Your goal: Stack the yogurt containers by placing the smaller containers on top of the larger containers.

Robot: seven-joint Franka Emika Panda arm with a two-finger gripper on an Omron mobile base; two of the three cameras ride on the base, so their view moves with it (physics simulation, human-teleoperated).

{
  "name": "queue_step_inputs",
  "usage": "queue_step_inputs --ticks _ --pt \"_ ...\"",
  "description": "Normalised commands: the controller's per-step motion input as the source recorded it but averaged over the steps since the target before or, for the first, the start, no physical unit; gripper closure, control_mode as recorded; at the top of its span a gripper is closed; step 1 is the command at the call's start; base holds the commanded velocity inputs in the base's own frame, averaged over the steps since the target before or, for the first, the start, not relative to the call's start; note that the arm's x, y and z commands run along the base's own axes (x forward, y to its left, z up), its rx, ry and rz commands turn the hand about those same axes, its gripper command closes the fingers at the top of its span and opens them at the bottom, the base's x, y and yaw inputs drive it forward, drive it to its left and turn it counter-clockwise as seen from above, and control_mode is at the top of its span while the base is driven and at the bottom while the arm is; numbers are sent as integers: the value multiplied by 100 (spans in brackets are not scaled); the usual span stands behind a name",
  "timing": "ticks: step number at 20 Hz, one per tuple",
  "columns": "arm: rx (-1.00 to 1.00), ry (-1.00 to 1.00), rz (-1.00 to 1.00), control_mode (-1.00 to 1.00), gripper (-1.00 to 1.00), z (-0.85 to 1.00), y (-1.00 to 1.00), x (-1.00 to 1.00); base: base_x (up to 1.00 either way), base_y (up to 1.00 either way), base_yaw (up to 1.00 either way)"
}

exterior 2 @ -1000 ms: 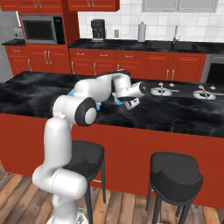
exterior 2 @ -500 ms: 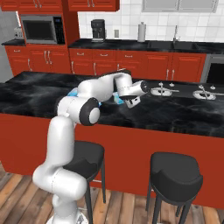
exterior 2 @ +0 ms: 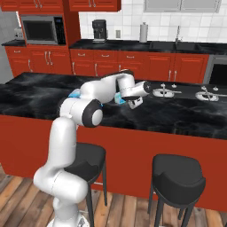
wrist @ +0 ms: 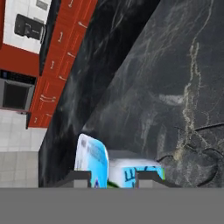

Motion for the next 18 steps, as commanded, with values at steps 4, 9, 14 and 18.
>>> queue_step_inputs --ticks 4,9,14,18 --pt "0 0 -2 -100 100 0 0 0 0 0 0" --pt "0 0 -3 -100 100 0 0 0 0 0 0" --pt "2 0 -4 -100 100 4 0 0 0 0 0" --pt "9 -11 -9 -100 100 53 0 0 0 0 0"
